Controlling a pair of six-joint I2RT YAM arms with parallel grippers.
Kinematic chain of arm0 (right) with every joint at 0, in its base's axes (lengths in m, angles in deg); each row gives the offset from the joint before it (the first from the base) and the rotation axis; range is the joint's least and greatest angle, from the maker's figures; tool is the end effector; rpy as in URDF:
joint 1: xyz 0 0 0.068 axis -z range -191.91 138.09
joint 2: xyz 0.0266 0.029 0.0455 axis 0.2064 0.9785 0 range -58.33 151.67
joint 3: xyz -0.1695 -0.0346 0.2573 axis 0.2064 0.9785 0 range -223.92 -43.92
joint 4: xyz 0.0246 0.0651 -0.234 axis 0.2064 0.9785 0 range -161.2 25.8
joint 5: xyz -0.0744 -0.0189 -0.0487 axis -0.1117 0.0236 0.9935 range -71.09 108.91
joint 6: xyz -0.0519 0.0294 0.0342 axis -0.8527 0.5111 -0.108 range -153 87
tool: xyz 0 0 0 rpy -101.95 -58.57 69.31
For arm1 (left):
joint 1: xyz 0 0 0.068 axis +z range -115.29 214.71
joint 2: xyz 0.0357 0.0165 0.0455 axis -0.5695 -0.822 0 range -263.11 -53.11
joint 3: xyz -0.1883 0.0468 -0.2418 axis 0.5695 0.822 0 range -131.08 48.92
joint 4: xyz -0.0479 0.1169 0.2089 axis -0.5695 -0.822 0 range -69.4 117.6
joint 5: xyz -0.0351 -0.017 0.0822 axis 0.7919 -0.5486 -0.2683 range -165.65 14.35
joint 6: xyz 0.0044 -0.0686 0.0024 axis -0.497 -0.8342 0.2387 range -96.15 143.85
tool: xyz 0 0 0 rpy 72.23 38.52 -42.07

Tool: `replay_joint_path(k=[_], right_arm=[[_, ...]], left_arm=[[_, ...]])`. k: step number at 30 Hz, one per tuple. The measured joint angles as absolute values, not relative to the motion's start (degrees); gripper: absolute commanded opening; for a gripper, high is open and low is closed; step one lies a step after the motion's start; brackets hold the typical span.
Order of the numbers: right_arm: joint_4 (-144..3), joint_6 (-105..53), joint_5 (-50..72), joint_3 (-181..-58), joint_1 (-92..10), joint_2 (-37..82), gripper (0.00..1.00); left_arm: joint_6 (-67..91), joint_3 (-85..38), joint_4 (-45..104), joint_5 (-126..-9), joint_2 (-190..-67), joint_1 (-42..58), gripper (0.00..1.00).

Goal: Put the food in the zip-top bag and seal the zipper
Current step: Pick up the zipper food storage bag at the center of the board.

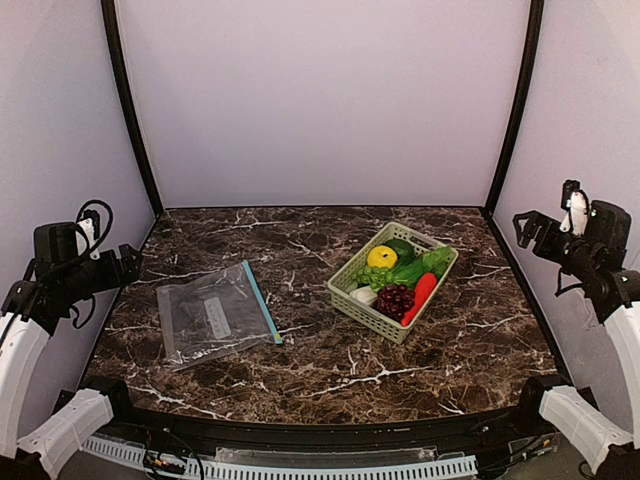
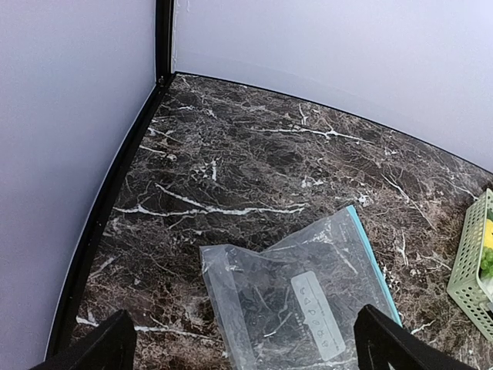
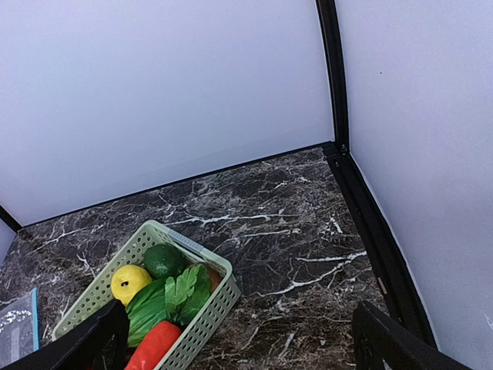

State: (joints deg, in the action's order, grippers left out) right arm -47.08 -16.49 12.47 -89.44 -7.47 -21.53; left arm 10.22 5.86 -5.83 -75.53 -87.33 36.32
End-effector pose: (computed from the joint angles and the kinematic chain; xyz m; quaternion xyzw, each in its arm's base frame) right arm 0.1174 -0.0029 0.3540 0.1110 0.7871 0.1080 0.5970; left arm 0.1023 0.0027 0.3237 -0.1110 0.8341 -0.0575 0.5373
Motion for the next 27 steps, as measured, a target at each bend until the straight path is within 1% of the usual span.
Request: replay_joint_path(k=[16,22,27], right_arm=[[-45.68,-16.56,12.21,-89.44,-7.47,-21.16,0.99],[-43.58,-16.53,12.23,-90.88,-7.47,-18.80,0.99],[-40.33,-16.42,11.44,-93.94,-7.47,-14.49,0.94]], left_arm=[[10.22,5.88,-5.87,-74.79,-87.09,36.32,1.00],[9.70,5.99,-5.89,-71.82,-87.64,36.32,1.00],[5.37,5.99,-7.05,-67.45,-89.62,36.32,1.00]])
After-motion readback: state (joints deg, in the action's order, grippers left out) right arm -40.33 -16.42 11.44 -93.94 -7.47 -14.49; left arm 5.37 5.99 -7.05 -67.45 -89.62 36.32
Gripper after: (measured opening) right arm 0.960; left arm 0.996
